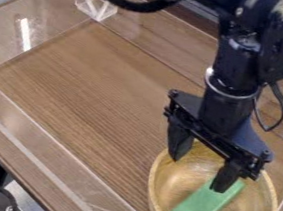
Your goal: Remove the green block from inside the brown bowl and put it on the table
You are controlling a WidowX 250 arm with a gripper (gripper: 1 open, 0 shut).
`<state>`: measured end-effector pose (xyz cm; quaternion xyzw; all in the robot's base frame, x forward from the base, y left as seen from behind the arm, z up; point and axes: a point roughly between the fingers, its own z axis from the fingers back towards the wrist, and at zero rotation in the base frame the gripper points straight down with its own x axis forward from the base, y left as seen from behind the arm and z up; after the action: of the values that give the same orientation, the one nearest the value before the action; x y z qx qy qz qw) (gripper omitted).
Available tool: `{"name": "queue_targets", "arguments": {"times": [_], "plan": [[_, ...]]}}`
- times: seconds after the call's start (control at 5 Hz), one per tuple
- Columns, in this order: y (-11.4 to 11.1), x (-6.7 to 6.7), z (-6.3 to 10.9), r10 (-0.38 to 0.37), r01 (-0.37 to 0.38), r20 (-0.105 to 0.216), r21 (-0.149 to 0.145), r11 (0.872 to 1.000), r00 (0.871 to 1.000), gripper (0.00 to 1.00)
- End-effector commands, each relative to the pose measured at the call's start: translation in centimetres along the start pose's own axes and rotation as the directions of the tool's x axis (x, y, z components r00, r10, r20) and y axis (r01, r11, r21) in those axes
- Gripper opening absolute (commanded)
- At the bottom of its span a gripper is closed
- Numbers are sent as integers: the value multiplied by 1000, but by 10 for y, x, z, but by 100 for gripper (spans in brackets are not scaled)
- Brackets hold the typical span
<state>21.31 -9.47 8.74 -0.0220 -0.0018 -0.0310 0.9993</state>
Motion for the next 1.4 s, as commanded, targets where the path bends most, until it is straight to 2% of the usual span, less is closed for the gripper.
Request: {"name": "queue_targets", "arguments": {"times": [0.0,1.2], "plan": [[-3,4,1,-6,6,29,-4,1000,1000,100],[-13,2,-46,1,0,44,-5,1000,999,100]]}}
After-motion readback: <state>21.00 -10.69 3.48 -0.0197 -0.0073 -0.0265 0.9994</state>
